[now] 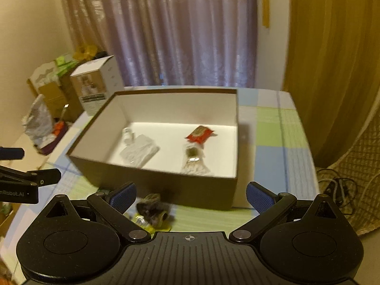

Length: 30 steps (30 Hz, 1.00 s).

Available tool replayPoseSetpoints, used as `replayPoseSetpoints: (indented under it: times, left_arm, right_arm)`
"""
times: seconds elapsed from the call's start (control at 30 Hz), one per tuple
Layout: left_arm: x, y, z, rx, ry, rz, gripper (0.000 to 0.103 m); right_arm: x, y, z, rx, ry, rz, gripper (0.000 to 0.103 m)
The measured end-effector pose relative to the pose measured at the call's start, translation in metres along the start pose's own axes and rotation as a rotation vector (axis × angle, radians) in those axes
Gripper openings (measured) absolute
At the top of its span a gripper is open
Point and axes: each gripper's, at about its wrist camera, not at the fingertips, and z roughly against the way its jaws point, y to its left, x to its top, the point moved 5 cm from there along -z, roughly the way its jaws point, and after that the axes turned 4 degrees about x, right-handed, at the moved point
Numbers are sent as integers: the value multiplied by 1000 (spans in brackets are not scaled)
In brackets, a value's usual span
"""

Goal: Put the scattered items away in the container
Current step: 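Move both tools down toward the items lying beside the box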

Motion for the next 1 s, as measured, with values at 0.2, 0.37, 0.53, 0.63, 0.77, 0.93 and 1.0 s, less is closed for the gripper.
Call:
replayPoseSetpoints:
  times: [0.2,0.37,0.53,0.63,0.77,0.93,1.0]
  left_arm:
    - [-34,22,2,9,45,53,102]
    - [-57,35,-9,-14,77,47,102]
    - [-80,47,-28,-89,135,32,102]
    - [-89,52,-40,-129,162,14,102]
    - [-91,57,-55,-176,173,-31,102]
    - [-88,62,-70,-225,171,-62,102]
    - [-88,64,-76,-240,174,-70,102]
  right_arm:
    - [-24,10,-1,31,9,25,103]
    - [-49,14,-13,45,43,-36,103]
    - [-76,8,-37,110,110,-234,103]
    - [-90,-1,-52,194,122,-431,103]
    - [-103,-15,-72,294,99,-706,103]
    - [-119,-28,-96,304,108,-928,103]
    - [-123,-31,-104,291,114,-971,91]
